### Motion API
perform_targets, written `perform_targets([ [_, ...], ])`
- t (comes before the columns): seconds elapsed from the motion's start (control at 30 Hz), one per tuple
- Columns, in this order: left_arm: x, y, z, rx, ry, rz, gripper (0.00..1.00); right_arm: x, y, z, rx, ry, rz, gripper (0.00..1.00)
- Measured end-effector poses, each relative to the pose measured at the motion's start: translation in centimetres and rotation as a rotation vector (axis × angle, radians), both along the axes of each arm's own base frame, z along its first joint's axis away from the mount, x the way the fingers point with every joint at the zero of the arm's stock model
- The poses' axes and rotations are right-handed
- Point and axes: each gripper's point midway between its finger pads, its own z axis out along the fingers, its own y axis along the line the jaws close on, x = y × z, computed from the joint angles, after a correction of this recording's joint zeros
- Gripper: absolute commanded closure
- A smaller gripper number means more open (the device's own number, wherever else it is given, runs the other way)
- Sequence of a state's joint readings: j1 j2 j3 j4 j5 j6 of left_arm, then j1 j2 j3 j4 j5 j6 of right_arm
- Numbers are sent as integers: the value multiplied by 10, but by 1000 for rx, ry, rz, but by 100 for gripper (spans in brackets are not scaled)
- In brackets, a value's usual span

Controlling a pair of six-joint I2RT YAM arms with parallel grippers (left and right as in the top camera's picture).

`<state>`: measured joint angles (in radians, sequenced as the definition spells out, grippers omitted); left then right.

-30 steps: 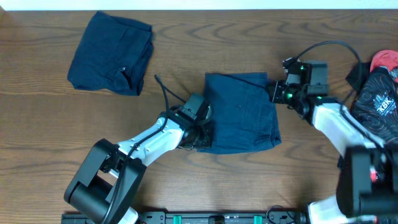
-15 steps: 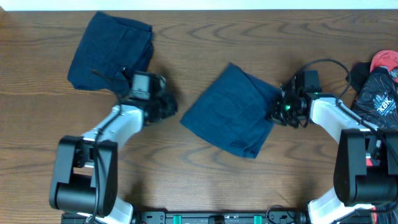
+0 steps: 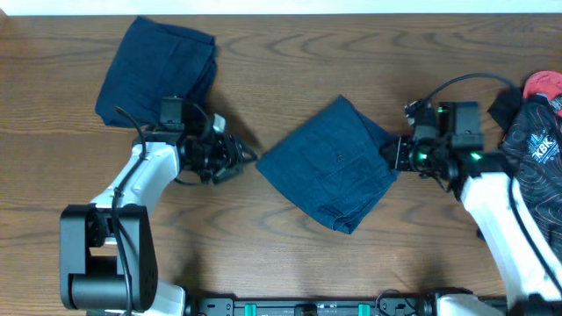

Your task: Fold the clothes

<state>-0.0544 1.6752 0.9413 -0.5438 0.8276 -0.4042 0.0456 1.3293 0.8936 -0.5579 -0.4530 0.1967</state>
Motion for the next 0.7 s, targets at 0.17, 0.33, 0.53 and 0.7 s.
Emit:
perform_targets([
  [0.17, -22, -20, -7, -1, 51, -64, 33, 1, 3, -9, -26, 16, 14, 87],
  [0.33, -39, -47, -23, 15, 79, -84, 33, 3, 9, -59, -54, 153, 14, 94],
  [0.53, -51, -67, -47, 28, 125, 10, 32, 5, 10, -111, -68, 278, -9, 94],
  [0.7, -37, -86, -44, -45, 56, 119, 24, -1, 12, -131, -59, 353, -17, 95],
])
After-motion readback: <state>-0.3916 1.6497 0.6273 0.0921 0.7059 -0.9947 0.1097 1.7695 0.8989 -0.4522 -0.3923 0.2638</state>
